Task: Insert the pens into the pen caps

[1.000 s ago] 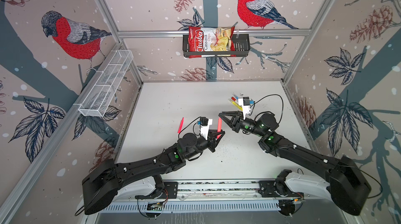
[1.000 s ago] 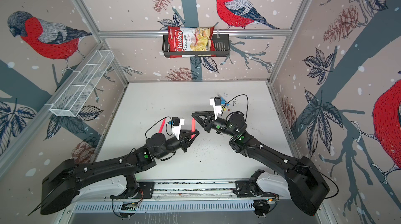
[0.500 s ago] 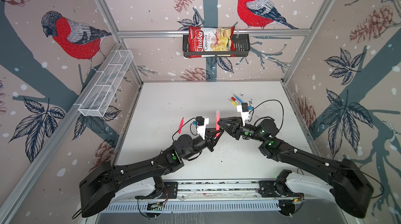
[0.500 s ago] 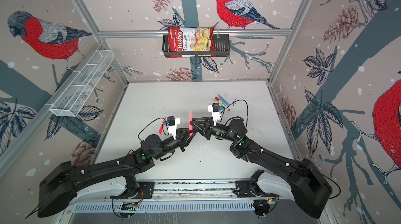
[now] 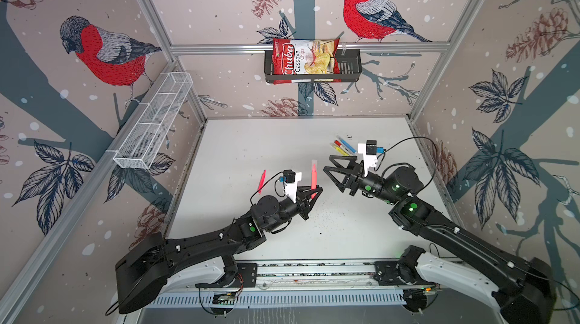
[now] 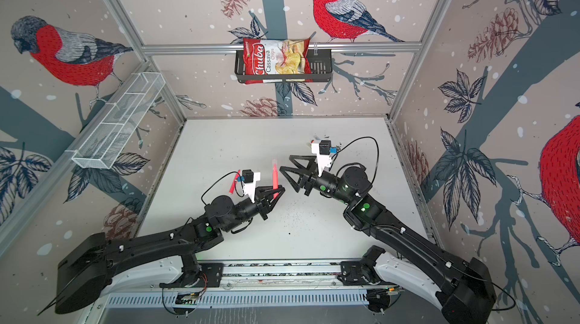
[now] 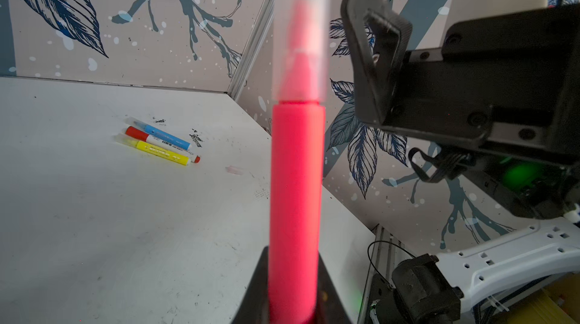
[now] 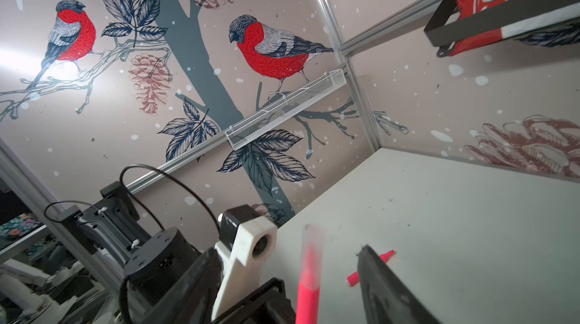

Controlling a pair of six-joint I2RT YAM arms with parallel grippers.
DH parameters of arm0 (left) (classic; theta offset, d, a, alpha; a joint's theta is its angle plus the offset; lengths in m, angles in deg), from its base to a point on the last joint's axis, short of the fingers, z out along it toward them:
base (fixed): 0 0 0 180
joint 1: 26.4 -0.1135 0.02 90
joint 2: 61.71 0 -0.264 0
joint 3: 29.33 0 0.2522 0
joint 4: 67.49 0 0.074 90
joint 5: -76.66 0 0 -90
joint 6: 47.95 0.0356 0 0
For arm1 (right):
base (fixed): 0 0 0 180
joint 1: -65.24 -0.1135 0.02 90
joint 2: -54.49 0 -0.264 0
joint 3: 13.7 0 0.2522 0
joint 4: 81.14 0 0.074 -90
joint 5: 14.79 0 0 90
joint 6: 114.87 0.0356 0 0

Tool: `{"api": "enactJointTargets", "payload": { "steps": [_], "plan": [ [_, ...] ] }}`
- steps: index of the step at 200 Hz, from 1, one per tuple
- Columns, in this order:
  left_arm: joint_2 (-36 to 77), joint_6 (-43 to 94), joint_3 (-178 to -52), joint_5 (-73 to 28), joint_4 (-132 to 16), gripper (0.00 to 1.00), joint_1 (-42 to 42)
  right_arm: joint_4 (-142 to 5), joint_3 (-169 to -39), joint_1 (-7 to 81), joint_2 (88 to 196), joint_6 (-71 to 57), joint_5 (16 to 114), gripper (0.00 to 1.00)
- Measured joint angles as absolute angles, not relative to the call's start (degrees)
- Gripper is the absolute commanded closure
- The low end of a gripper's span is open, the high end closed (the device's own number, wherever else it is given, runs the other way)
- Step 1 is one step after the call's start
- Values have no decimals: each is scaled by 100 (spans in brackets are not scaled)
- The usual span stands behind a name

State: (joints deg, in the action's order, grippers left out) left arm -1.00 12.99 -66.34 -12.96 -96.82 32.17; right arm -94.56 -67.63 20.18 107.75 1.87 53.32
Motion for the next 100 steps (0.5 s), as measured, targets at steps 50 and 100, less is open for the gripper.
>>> {"api": "enactJointTargets", "payload": {
  "steps": [50, 100],
  "plan": [
    [16, 1400, -6687, -1154, -9521, 100, 3372, -8470, -7690, 1986, 11437, -141, 5542, 35],
    [33, 1505, -6708, -1018, -9352, 100, 3422, -7817, -8124, 1695, 11999, -379, 5542, 42]
  ]
}}
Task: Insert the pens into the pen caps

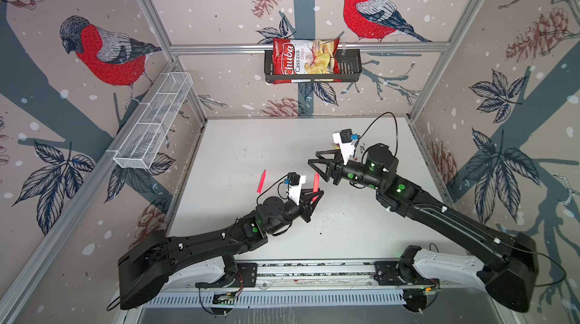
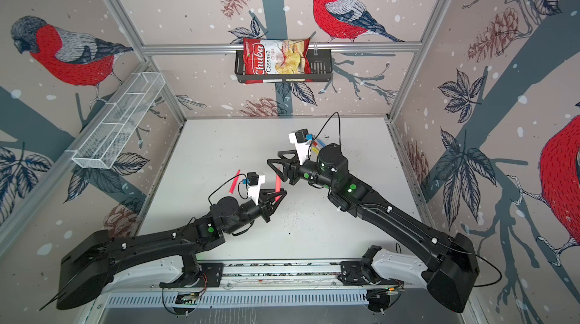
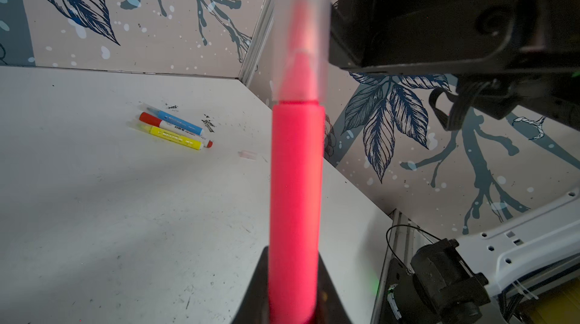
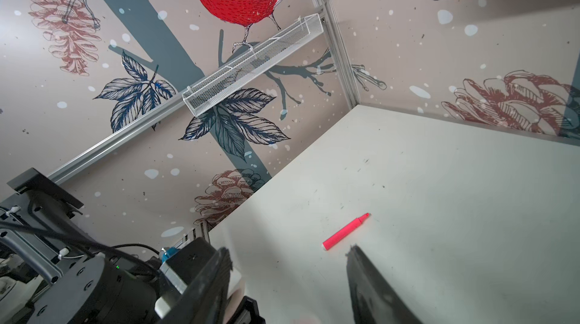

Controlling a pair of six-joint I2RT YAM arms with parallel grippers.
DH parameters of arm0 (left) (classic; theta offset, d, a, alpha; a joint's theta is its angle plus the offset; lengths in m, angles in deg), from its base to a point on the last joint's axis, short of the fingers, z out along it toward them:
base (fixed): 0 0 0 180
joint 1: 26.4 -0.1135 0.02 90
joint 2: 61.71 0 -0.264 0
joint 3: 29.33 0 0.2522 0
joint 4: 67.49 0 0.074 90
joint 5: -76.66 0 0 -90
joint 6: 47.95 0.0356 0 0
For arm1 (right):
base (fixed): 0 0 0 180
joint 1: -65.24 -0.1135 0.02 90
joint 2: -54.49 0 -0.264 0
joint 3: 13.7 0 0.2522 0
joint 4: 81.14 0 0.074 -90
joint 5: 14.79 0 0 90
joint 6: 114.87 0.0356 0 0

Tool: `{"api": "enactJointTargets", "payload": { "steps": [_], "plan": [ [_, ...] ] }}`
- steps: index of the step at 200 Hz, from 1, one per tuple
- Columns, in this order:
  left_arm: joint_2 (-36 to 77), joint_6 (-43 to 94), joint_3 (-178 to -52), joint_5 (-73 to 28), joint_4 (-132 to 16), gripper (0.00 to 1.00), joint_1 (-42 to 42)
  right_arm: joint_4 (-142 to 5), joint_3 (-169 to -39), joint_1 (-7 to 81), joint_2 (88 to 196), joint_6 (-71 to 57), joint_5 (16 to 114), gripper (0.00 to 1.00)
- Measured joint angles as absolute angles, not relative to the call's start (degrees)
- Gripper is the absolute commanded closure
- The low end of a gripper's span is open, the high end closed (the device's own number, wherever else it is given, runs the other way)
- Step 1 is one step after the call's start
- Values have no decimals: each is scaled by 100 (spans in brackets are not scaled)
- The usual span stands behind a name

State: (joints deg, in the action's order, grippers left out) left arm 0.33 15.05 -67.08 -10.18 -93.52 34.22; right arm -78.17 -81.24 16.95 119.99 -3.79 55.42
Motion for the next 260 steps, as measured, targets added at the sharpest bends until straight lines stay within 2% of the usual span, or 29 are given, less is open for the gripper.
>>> {"api": "enactJointTargets", "payload": {
  "steps": [44, 74, 107, 129, 155, 210, 260],
  "plan": [
    [68, 1513, -6713, -1014, -9335, 100, 3422, -7576, -8162, 1572, 12060, -524, 5675, 53],
    [64, 1531, -6713, -1016, -9335, 100, 3424, -7508, -8166, 1542, 12067, -545, 5784, 67],
    [20, 1533, -6713, -1016, -9333, 100, 3424, -7438, -8157, 1533, 12075, -545, 5848, 72],
    [-15, 1533, -6713, -1016, -9333, 100, 3424, -7417, -8122, 1520, 12084, -548, 5872, 81],
    [-39, 1551, -6713, -1016, -9293, 100, 3429, -7443, -8094, 1502, 12080, -515, 5865, 98],
    [-140, 1551, -6713, -1016, -9059, 100, 3429, -7670, -7884, 1448, 12054, -500, 5889, 100],
    [-314, 1562, -6687, -1051, -8563, 100, 3376, -8608, -7211, 1277, 12099, -294, 6088, 100]
  ]
}}
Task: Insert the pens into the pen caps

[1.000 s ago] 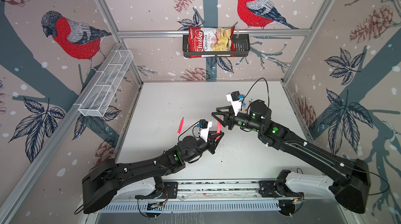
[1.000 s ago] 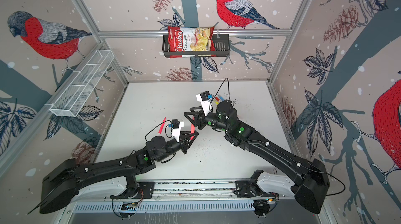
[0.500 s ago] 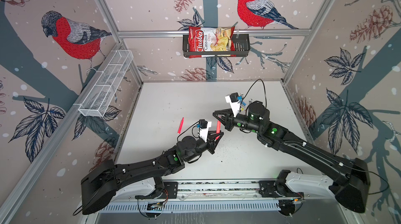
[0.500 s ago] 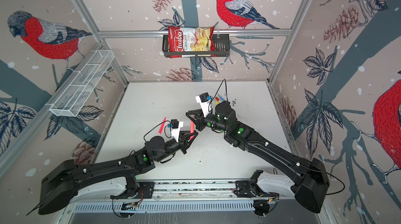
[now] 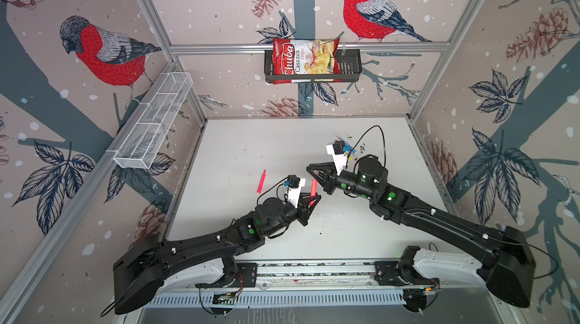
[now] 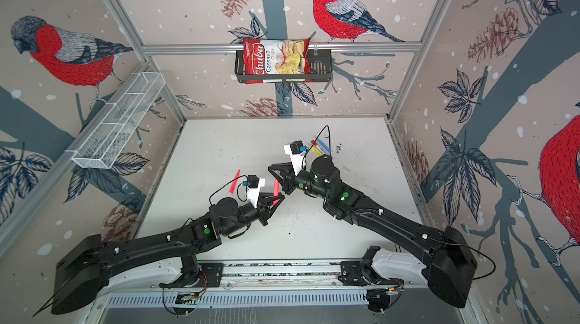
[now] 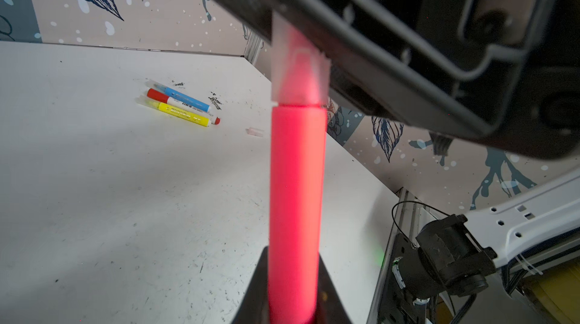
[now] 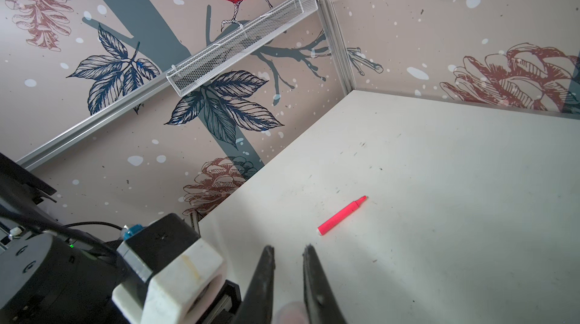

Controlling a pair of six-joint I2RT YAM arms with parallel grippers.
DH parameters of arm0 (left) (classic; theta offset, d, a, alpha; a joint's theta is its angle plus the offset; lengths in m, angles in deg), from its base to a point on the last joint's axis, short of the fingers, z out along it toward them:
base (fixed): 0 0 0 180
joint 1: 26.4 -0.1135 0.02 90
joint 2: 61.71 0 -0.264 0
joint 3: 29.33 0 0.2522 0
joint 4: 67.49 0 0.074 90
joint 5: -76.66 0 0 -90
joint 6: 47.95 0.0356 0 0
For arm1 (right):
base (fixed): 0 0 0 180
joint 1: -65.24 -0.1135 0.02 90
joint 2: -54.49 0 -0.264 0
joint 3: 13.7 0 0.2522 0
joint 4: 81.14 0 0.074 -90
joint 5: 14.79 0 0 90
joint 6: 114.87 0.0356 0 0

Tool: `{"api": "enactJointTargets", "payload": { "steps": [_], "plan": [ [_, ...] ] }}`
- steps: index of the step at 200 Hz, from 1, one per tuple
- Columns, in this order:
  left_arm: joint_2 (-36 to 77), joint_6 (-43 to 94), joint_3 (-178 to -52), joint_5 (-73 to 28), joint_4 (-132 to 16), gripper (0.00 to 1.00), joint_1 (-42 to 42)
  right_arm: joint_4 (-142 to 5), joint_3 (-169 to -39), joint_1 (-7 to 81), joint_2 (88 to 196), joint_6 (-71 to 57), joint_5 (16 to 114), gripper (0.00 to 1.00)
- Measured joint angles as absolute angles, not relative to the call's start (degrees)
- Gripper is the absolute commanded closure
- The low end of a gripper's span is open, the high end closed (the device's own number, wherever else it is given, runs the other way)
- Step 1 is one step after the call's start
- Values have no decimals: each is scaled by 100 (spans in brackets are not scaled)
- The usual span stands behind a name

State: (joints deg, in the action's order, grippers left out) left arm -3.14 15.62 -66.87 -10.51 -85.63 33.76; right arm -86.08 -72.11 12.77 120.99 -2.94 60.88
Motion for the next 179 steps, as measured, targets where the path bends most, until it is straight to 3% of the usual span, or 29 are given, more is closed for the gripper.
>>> {"api": "enactJointTargets", "payload": {
  "steps": [102, 119, 134, 145, 179],
  "plan": [
    [-592, 1546, -6413, -1934, -8430, 100, 2865, -9532, -6747, 1015, 12276, 40, 6422, 100],
    [-596, 1553, -6413, -1939, -8441, 100, 2852, -9416, -6822, 1015, 12257, 34, 6431, 88],
    [-542, 1592, -6405, -1936, -8570, 100, 2849, -9198, -6940, 1009, 12193, -27, 6497, 57],
    [-454, 1494, -6354, -1652, -8957, 100, 2817, -8763, -6999, 1000, 12113, -102, 6433, 40],
    [-314, 1385, -6053, -1193, -9838, 100, 2784, -7919, -7056, 1030, 11918, -261, 6381, 37]
  ]
}}
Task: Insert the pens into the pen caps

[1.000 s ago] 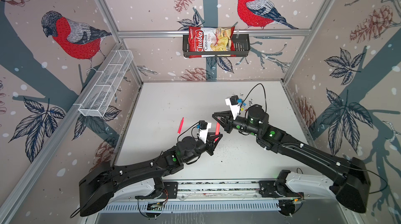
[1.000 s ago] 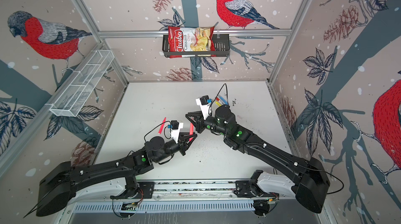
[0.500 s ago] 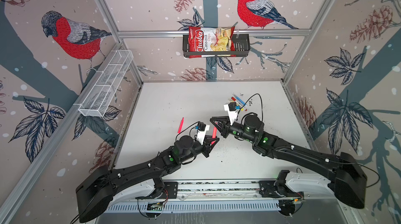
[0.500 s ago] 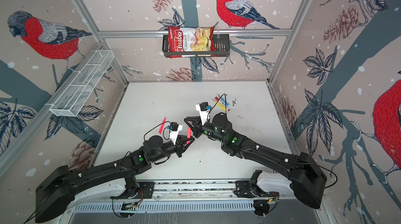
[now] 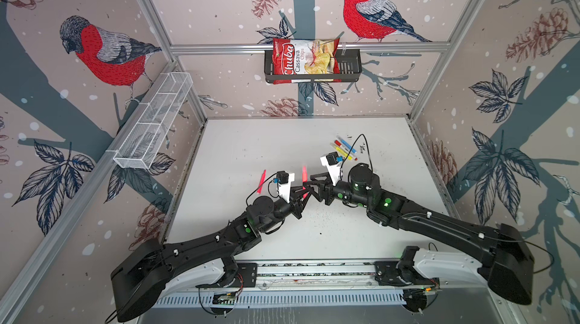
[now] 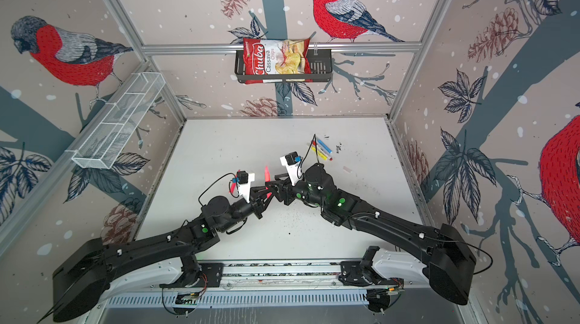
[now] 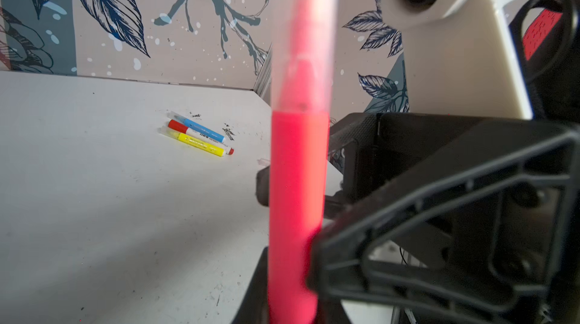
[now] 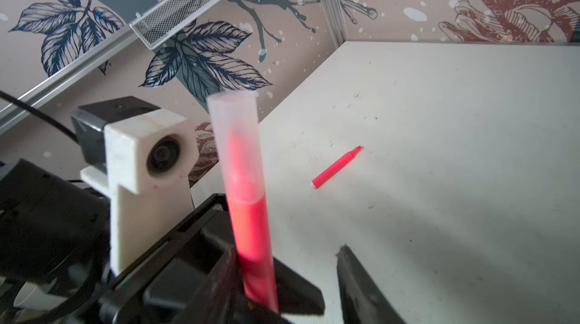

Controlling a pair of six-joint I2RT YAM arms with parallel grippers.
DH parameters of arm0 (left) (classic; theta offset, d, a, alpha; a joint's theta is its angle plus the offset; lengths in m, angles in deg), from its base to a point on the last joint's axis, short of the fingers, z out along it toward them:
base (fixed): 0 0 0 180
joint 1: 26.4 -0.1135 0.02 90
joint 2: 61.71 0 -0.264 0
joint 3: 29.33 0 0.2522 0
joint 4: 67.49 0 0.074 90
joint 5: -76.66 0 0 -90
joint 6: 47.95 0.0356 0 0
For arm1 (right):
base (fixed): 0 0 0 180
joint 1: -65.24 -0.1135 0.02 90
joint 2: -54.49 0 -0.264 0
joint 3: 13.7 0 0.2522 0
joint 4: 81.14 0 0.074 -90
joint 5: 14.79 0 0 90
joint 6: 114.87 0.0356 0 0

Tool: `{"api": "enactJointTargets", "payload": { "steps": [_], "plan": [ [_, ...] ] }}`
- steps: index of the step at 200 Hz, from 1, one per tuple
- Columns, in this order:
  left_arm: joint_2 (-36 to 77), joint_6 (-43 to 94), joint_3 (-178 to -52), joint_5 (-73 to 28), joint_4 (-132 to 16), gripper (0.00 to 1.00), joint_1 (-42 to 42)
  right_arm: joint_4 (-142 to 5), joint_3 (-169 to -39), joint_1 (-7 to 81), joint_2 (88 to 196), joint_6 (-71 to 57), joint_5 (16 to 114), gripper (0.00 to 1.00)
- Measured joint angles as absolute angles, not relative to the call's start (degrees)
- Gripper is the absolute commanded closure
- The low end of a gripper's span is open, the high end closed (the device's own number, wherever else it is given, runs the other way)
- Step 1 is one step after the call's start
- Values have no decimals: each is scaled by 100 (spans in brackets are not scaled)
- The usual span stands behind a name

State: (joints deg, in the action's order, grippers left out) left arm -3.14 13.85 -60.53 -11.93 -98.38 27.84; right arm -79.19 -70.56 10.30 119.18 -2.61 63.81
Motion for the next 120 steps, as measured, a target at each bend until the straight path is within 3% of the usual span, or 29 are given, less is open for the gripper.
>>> {"api": "enactJointTargets", "payload": {
  "steps": [120],
  "plan": [
    [-199, 1334, -6037, -1058, -9969, 100, 2782, -7714, -7152, 1127, 12014, -434, 6025, 48]
  ]
}}
